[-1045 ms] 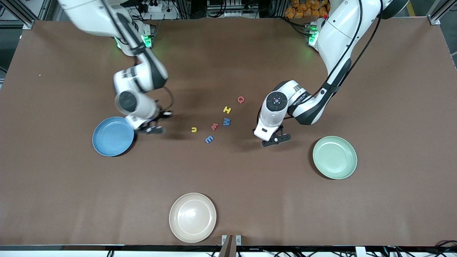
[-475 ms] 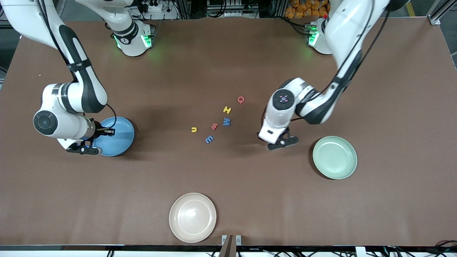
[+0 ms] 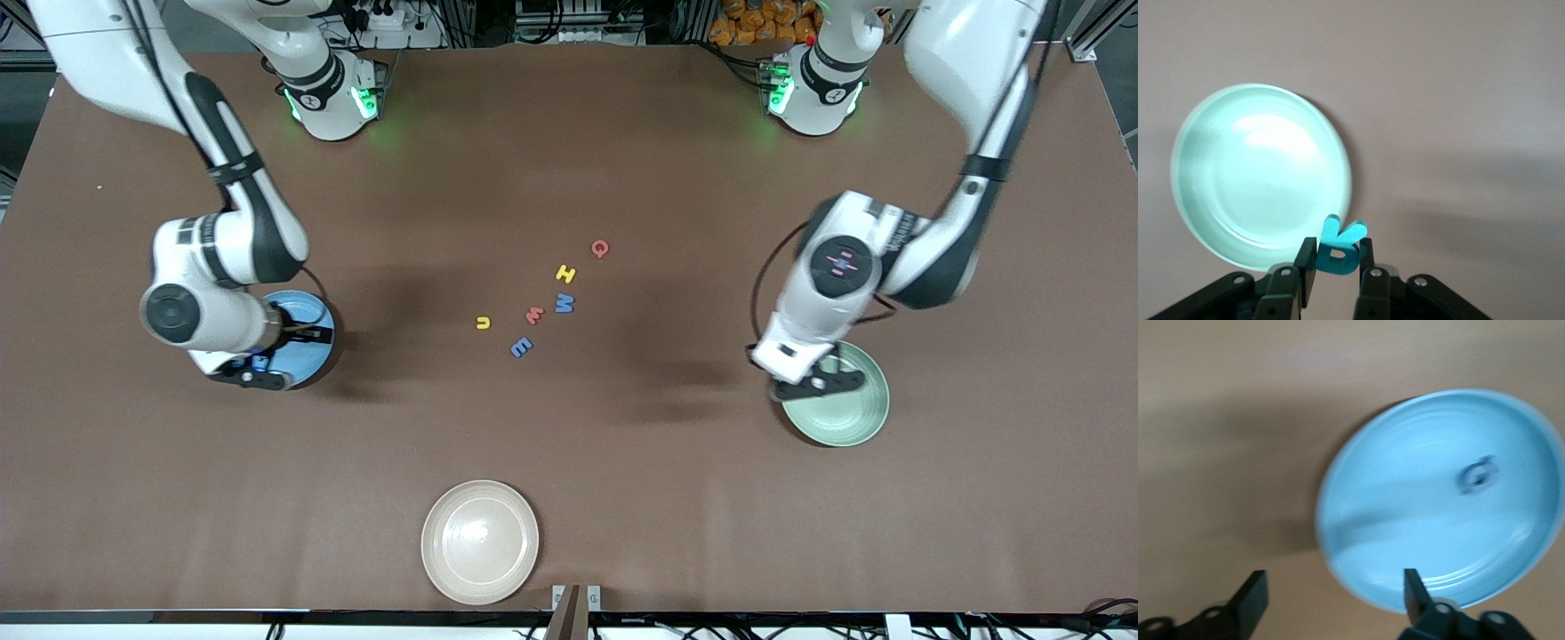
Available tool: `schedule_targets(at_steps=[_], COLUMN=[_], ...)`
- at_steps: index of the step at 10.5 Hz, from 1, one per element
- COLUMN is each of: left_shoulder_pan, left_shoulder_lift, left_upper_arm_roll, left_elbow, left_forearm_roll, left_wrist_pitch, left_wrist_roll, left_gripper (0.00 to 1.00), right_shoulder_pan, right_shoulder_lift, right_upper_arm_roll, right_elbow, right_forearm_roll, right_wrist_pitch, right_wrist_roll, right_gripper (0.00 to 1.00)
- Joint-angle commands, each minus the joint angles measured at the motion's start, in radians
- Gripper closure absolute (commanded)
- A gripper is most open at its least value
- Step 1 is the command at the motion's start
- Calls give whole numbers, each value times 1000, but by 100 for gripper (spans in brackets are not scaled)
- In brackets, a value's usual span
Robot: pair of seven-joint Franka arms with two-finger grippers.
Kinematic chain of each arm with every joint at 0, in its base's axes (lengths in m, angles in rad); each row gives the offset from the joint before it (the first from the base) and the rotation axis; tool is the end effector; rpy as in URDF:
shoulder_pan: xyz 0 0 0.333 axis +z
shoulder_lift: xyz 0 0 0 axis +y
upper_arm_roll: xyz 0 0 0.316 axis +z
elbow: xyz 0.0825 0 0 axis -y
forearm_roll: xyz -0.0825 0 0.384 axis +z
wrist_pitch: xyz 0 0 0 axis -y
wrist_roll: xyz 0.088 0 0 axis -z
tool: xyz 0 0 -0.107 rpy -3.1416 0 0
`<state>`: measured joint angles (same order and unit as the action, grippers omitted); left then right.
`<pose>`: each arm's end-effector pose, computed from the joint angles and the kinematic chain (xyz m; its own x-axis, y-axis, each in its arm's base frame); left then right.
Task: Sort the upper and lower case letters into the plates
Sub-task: 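Carry the a to the blue plate while the left gripper carries the K, then open both grippers to drop the letters onto the plates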
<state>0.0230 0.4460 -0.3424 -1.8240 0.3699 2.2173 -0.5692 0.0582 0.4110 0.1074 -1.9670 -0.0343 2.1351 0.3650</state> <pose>0.6178 -0.1755 0.3020 0.9974 0.0488 0.0528 0.0556 -0.9890 -0.1371 0.5794 0.0938 0.2456 0.9561 -0.1831 -0.2288 -0.1722 -0.9828 0.0670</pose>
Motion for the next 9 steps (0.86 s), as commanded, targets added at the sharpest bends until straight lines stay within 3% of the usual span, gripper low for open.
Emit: schedule_targets(at_steps=[1, 4, 5, 6, 9], left_shoulder_pan=[81, 126, 120, 117, 117], left_shoulder_lift=[8, 80, 82, 79, 60], left_upper_arm_roll=[-10, -3, -3, -6, -30], left_elbow=[-12, 20, 20, 19, 14], left_forearm_roll=[9, 23, 21, 14, 8], left_wrist_pitch=[-4, 8, 8, 8, 1], left_wrist_roll=[130, 163, 163, 163, 150], left_gripper=[100, 100, 73, 1, 0], right_shoulder_pan=[109, 283, 346, 391, 439], right_shoulder_lift=[-4, 2, 8, 9, 77], right_upper_arm_roll=[2, 2, 2, 2, 0], right_elbow=[8, -4, -28, -56, -62], right_forearm_roll=[92, 146, 146, 146, 145], right_wrist_pitch=[3, 127, 205, 265, 394], right_wrist_roll=[67, 239, 291, 333, 364], right_gripper=[6, 6, 8, 10, 13])
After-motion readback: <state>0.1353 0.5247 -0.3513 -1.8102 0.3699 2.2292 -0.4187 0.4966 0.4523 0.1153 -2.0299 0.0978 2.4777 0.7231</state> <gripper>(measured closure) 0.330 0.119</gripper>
